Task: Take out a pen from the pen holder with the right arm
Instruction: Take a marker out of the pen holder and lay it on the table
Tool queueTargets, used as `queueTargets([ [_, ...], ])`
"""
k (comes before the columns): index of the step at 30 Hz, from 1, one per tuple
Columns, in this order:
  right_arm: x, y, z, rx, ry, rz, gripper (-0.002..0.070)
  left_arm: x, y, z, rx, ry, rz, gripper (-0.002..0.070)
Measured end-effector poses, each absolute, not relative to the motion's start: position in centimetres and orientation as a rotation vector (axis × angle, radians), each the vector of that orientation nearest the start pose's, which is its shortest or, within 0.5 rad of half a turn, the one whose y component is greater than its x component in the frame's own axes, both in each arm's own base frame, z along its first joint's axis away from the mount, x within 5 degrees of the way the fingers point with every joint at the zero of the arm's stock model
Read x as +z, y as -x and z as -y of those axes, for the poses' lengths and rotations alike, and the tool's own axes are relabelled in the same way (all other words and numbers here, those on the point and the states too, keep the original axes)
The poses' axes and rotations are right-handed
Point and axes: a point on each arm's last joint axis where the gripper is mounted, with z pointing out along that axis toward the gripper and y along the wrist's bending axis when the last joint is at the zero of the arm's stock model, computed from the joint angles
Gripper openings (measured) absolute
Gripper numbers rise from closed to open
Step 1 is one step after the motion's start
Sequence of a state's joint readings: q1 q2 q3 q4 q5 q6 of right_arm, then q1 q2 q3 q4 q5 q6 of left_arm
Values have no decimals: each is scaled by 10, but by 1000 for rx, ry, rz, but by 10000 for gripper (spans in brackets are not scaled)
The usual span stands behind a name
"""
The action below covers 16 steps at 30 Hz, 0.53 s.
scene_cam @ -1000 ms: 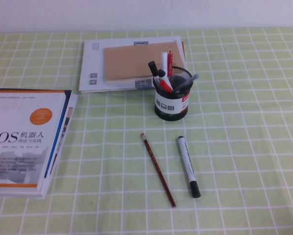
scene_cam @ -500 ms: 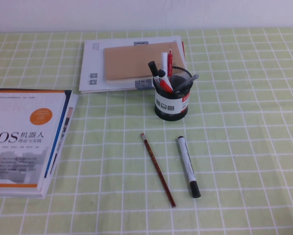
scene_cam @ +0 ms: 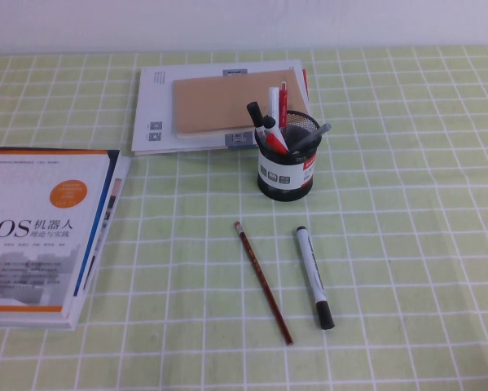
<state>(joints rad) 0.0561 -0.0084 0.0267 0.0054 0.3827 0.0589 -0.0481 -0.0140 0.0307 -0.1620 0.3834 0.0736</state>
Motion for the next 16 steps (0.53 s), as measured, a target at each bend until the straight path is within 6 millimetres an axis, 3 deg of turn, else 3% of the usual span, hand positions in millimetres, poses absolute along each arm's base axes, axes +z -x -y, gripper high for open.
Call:
queueTargets([
  [16, 170, -52, -3, 84, -6, -1885, -12, 170, -52, 8, -142, -15, -1881, -8],
])
